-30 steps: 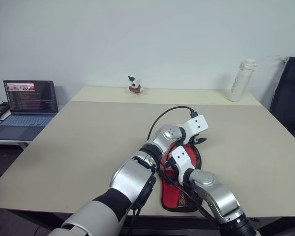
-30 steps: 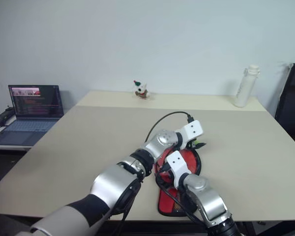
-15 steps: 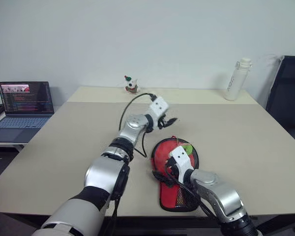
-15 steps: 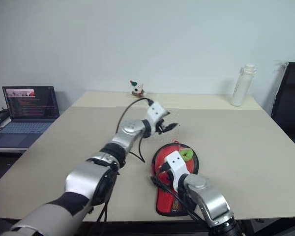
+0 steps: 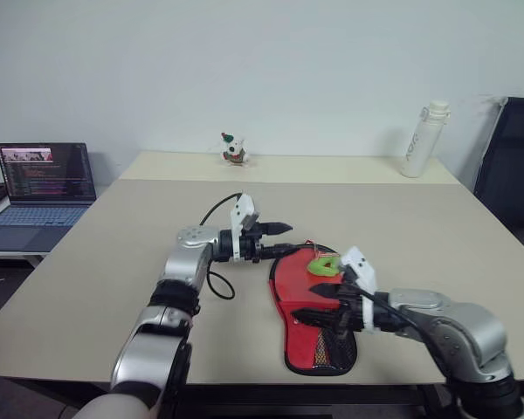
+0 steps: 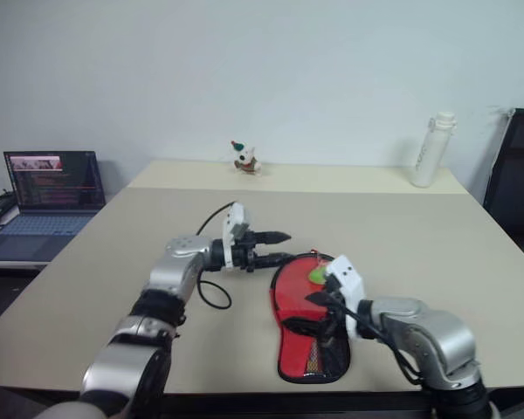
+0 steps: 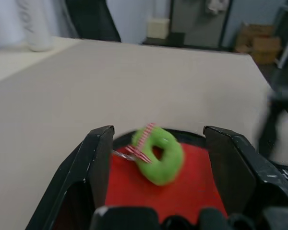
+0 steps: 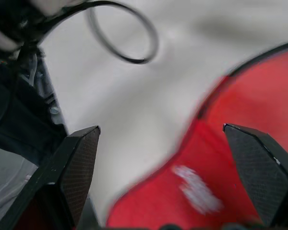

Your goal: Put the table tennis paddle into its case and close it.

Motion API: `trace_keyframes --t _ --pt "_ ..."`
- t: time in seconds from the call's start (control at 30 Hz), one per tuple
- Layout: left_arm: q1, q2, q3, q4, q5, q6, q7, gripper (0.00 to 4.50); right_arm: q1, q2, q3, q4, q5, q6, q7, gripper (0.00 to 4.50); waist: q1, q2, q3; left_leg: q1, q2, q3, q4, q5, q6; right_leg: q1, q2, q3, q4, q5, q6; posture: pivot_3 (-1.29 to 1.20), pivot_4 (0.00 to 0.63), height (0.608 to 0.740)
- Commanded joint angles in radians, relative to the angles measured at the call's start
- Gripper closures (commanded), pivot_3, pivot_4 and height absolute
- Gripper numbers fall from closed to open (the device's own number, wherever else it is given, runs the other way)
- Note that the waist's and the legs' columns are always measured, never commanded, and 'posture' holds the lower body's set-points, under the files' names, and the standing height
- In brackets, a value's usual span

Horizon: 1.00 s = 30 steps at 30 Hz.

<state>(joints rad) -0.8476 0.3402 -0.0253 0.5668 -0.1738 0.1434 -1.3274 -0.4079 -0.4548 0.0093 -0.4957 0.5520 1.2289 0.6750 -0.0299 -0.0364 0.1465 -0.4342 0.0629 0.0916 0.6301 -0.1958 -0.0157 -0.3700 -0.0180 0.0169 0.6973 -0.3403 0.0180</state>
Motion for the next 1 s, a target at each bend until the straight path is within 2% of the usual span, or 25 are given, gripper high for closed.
trace_keyframes --t 0.03,0.3,0.6,0.8,1.0 --pt "0.061 0.024 -0.065 -0.139 0.009 0.008 -0.012 1.28 -0.022 -0.056 -0.02 0.011 0.003 -0.071 0.02 0.0 0.001 0.0 0.0 0.0 0.0 0.0 0.0 0.0 0.0 0.0 0.0 0.0 0.0 0.0 0.0 0.0 0.15 0.74" --pt "0.122 0.003 -0.165 -0.085 0.078 -0.078 0.059 1.28 -0.085 -0.093 0.049 0.171 -0.128 -0.298 -0.014 0.0 0.0 0.0 0.0 0.0 0.0 -0.001 0.0 -0.001 0.002 0.0 0.0 0.0 0.0 0.0 0.0 0.0 0.15 0.74" --pt "0.116 -0.053 -0.181 0.082 0.124 -0.174 0.164 1.28 -0.161 -0.06 0.134 0.307 -0.224 -0.462 0.0 0.0 0.001 0.0 0.0 0.0 0.0 0.0 0.0 -0.001 0.002 0.0 0.0 0.0 0.0 0.0 0.0 0.0 0.15 0.74" --pt "0.131 -0.064 -0.189 0.089 0.124 -0.185 0.176 1.28 -0.184 -0.068 0.223 0.385 -0.316 -0.568 0.041 0.0 0.001 0.0 0.0 0.0 0.0 0.0 0.0 -0.001 0.002 0.0 0.0 0.0 0.0 0.0 0.0 0.0 0.15 0.74" --pt "0.137 -0.063 -0.192 0.067 0.121 -0.178 0.174 1.28 -0.233 -0.023 0.278 0.576 -0.439 -0.657 -0.012 0.0 0.002 0.0 0.0 0.0 0.0 0.0 0.0 -0.001 0.002 0.0 0.0 0.0 0.0 0.0 0.0 0.0 0.15 0.74"
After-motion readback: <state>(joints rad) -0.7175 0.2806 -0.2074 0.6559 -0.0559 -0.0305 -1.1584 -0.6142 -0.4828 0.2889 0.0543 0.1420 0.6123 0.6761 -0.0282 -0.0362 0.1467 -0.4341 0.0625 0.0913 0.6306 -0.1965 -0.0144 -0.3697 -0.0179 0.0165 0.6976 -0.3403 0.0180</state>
